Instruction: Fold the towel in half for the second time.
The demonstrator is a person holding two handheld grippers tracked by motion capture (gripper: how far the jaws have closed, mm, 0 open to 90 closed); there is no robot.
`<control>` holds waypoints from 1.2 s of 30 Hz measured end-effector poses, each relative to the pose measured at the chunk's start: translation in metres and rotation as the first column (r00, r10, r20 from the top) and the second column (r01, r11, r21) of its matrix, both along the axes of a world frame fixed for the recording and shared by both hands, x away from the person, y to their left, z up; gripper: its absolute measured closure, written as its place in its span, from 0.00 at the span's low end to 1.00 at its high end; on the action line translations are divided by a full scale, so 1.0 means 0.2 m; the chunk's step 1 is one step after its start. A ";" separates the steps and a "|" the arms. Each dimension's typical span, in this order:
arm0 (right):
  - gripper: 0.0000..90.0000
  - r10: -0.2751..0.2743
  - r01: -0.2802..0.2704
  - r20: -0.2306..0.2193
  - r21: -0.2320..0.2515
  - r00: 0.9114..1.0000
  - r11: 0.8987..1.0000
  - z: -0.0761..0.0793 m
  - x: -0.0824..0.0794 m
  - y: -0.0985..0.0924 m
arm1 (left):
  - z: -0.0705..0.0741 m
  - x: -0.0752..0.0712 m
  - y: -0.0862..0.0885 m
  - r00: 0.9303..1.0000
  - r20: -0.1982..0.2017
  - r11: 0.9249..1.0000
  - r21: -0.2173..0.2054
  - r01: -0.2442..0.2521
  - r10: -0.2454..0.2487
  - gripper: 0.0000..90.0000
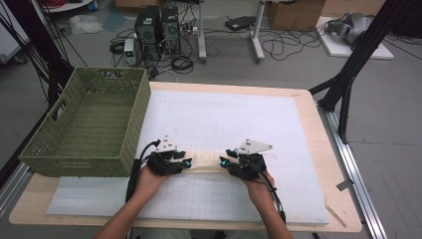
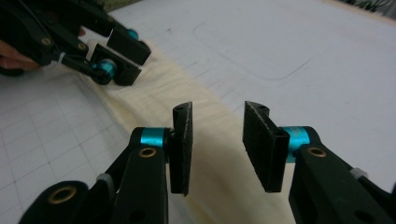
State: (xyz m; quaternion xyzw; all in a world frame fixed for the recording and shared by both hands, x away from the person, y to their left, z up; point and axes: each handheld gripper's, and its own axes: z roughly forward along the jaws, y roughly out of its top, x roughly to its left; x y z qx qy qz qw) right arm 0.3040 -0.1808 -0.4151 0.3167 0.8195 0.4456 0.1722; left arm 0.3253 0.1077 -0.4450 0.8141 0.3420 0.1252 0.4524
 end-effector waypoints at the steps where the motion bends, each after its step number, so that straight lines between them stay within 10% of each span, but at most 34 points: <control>1: 0.71 0.006 -0.006 -0.012 -0.015 1.000 1.000 -0.02 0.00 0.02 | 0.00 0.00 0.00 1.000 0.001 1.000 -0.008 -0.003 0.003 0.66; 9: 0.74 -0.044 0.038 -0.062 -0.090 0.997 0.995 -0.12 -0.01 -0.06 | -0.01 -0.01 0.01 1.000 -0.004 1.000 -0.005 -0.010 0.010 0.65; 23: 0.74 -0.166 0.159 -0.076 -0.080 0.983 0.984 -0.11 -0.09 -0.40 | -0.02 -0.02 0.04 1.000 -0.007 1.000 0.010 -0.014 0.014 0.66; 36: 0.75 -0.159 0.154 -0.073 -0.067 0.985 0.986 -0.16 -0.12 -0.49 | -0.02 -0.03 0.06 1.000 -0.009 1.000 0.006 -0.015 0.015 0.66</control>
